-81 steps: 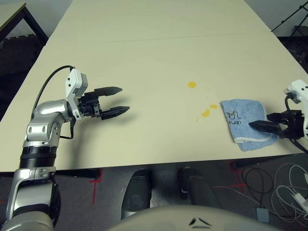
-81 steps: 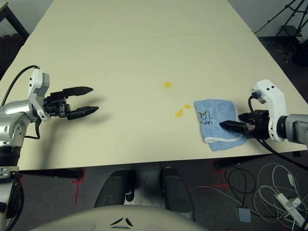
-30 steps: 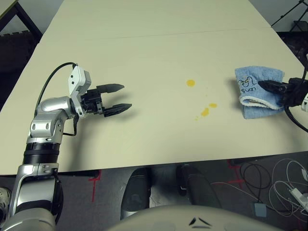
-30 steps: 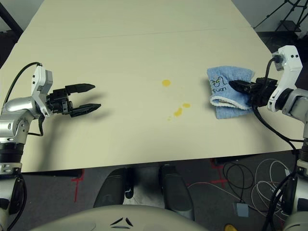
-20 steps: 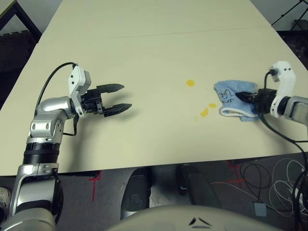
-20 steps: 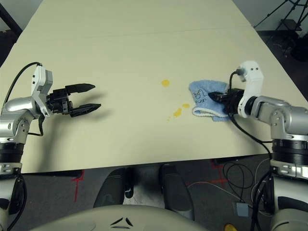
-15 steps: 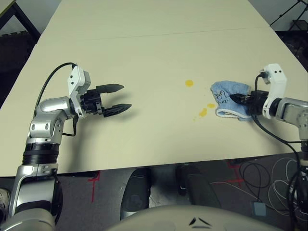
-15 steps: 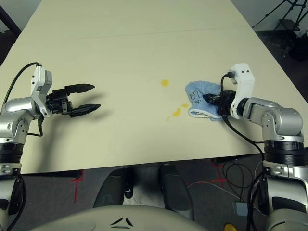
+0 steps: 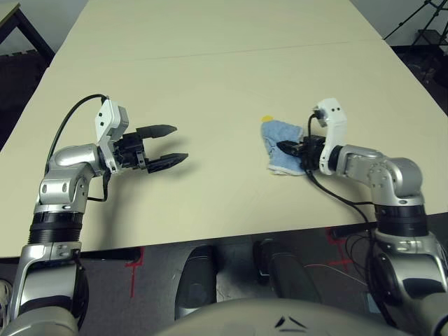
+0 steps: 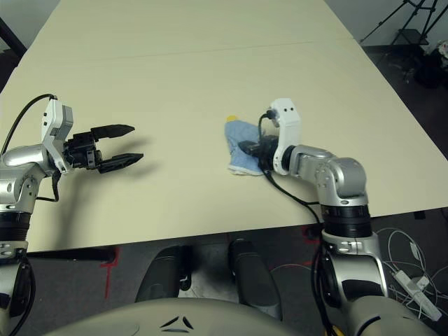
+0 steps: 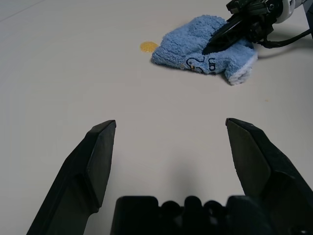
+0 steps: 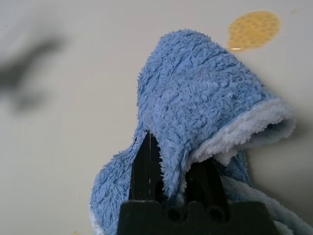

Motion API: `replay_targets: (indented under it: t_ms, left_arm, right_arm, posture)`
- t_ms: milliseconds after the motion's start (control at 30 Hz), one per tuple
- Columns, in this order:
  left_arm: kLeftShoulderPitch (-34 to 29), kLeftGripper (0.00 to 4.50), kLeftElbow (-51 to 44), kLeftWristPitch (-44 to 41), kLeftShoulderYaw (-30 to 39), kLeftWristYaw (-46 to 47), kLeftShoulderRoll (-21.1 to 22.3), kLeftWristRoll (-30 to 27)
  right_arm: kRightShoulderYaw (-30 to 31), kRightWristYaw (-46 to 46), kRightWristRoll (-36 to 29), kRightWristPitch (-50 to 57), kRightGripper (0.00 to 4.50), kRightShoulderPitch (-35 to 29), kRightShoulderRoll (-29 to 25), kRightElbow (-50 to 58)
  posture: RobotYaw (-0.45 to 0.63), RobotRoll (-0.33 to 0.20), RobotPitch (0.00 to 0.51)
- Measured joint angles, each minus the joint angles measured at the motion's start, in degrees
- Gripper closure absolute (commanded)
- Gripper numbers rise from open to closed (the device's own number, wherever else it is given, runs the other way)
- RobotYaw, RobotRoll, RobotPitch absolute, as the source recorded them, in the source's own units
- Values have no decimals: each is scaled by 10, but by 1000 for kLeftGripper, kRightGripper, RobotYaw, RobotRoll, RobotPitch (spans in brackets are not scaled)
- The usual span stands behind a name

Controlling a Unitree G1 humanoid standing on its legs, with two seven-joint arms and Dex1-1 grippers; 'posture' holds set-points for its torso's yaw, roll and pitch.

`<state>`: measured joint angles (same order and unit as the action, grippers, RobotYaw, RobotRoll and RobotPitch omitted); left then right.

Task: Wipe the water off the table with a rag.

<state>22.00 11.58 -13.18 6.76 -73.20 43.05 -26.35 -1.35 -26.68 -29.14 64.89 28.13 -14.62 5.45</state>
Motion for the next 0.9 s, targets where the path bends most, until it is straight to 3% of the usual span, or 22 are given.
replay_targets:
  t_ms: [200,367,900]
  left_arm:
    - [0,0,0,-1,0,0,1,-2]
    - [0,0,1,-1,0,-3,4,-2]
    - [20,0,12,4,-2,-20,7,1]
  right_arm:
    - [20,14,-1,23,4468,2,38,17]
    - [28,14,-6,43,4468,-6,32,40]
    - [-25,-83,-47,59,4468,-32,-219,28]
  posture:
    - [158,0,167]
    - [147,0,167]
    - [120,0,173]
